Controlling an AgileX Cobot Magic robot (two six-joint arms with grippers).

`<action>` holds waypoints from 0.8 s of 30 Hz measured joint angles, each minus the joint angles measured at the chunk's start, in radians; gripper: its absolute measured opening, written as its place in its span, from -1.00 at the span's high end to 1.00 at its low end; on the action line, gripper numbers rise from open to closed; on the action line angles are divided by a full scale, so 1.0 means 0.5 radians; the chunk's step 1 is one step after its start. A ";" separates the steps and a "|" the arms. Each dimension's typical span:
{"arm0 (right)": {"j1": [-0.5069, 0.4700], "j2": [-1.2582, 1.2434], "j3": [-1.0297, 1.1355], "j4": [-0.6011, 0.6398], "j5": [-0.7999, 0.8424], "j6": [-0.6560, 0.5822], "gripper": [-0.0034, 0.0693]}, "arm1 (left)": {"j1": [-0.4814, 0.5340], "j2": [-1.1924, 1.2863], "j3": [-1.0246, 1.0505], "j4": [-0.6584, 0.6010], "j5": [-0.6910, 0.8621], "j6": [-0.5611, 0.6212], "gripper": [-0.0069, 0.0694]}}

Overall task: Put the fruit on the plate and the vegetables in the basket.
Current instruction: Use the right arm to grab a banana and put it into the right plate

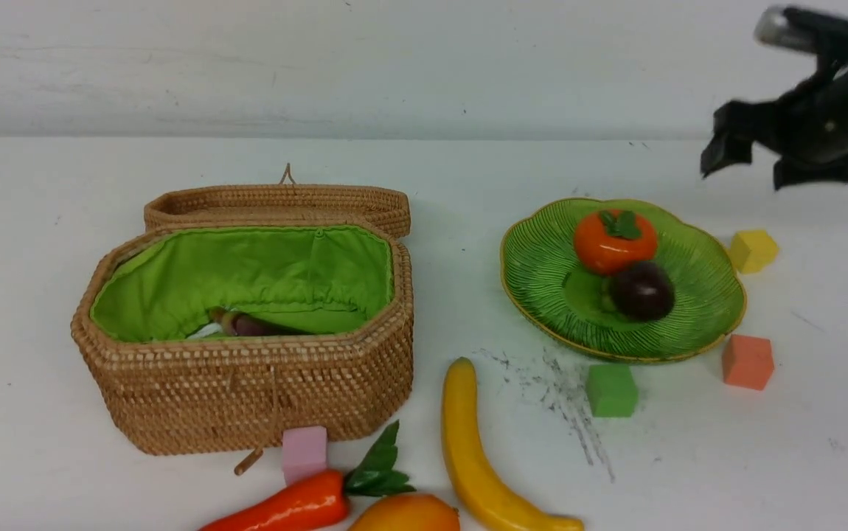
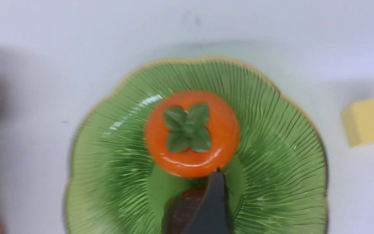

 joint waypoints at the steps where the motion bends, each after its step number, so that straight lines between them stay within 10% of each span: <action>1: 0.000 -0.098 0.029 0.032 0.000 -0.037 -0.81 | 0.000 0.000 0.000 0.000 0.000 0.000 0.19; 15: 0.389 -1.135 1.136 0.765 -0.094 -1.061 -0.52 | 0.000 0.000 0.000 0.000 0.000 0.000 0.19; 24: 0.934 -1.036 1.383 0.591 0.192 -1.180 -0.52 | 0.000 0.000 0.000 0.000 0.000 0.000 0.19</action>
